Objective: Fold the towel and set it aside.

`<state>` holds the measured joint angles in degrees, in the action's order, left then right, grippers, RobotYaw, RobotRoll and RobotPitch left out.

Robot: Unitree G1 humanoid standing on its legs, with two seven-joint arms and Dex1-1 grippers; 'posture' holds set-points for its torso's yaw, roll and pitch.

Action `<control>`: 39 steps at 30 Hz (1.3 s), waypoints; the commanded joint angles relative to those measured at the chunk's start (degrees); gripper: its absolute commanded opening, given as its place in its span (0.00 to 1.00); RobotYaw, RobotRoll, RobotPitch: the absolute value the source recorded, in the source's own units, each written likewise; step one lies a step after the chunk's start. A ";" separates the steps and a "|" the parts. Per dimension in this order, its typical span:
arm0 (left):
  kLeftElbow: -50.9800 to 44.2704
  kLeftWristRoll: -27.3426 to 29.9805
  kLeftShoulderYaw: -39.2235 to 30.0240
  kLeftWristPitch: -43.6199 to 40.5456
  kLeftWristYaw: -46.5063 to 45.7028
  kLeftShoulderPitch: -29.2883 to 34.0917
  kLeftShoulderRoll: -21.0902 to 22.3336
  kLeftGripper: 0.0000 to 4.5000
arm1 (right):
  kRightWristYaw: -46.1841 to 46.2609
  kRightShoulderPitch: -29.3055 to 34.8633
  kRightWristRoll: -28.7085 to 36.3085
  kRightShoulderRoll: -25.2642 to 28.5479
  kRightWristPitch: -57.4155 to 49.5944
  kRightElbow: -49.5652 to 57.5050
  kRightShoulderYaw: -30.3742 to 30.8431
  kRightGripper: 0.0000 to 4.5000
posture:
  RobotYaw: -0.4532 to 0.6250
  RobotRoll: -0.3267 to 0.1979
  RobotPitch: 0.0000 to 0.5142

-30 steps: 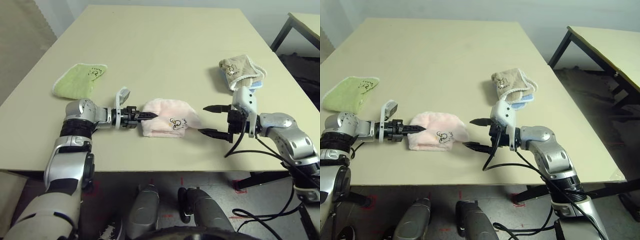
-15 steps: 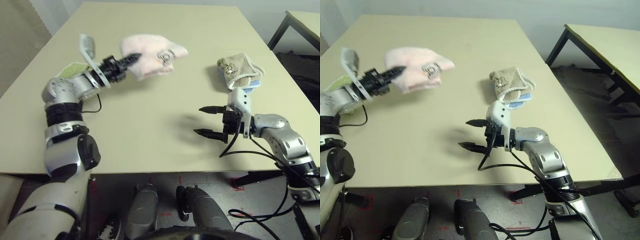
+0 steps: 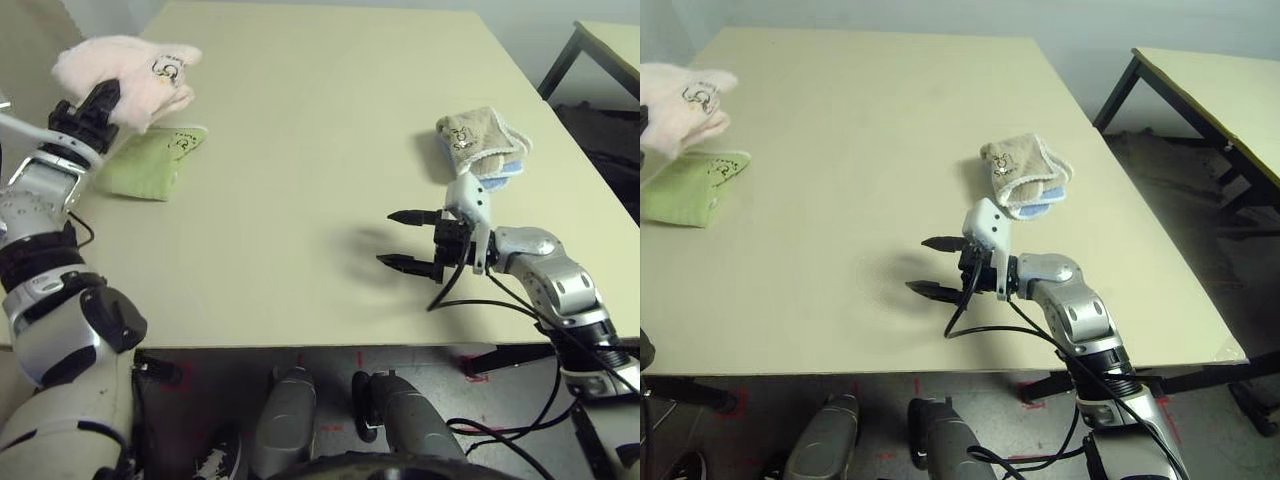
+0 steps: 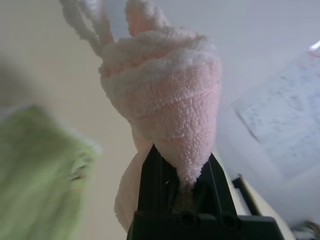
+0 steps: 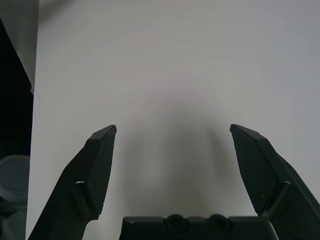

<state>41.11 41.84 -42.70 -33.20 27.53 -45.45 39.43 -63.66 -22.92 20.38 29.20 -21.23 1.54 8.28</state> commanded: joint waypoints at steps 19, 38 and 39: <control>18.68 -1.18 -0.91 13.30 1.89 4.80 1.74 0.77 | 0.54 0.36 0.34 0.69 -0.32 0.58 0.71 1.00 | 0.53 0.62 0.27; -43.10 8.13 -6.69 0.82 4.31 56.34 -11.48 0.99 | 26.06 15.75 1.25 -6.53 1.68 9.28 -17.33 1.00 | 0.59 0.62 0.32; -45.46 5.19 -5.03 4.06 5.42 58.41 -11.41 0.99 | 28.09 17.55 0.06 -7.64 2.86 10.53 -17.17 1.00 | 0.59 0.62 0.33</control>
<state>-0.15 51.04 -50.09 -33.41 30.33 11.58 28.02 -38.81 -6.96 22.48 22.52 -20.28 9.92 -8.88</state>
